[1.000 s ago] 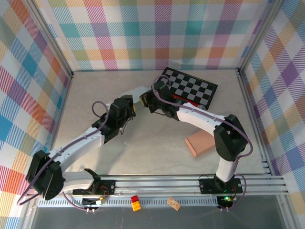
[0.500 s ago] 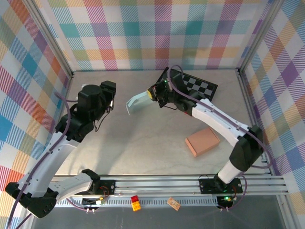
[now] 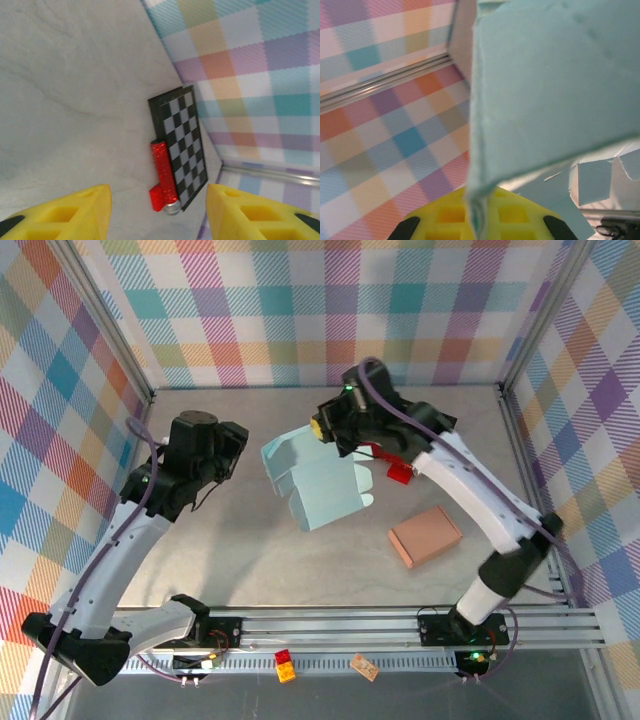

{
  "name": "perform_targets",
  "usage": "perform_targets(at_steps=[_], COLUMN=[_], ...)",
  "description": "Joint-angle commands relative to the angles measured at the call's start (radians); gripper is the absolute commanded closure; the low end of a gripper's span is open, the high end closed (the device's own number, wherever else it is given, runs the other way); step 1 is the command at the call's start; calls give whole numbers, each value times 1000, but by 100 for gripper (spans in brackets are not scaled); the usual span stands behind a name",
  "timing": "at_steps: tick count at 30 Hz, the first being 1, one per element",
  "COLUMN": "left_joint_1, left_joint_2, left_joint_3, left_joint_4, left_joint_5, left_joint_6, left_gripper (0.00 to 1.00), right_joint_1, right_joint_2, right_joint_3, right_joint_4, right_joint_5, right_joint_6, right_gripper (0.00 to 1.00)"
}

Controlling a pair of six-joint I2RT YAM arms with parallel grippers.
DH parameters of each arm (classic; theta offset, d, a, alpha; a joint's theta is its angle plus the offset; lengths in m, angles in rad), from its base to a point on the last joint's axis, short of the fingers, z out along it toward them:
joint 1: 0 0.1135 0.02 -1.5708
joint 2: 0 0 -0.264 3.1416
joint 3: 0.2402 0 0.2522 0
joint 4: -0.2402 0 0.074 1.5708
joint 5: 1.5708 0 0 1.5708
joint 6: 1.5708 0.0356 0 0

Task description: Fold the paper box

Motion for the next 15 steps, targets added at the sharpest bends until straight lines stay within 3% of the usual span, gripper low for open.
perform_targets(at_steps=[1, 15], left_joint_1=[35, 159], left_joint_2=[3, -14], left_joint_3=[12, -151], left_joint_4=[-68, -67], left_joint_5=[95, 210], left_joint_6=[90, 306], left_gripper=[48, 51], right_joint_1=[1, -3], right_joint_2=[113, 275], right_joint_3=[-39, -159], right_joint_4=[62, 259], right_joint_5=[-16, -105], right_joint_6=[22, -15], right_gripper=[100, 100])
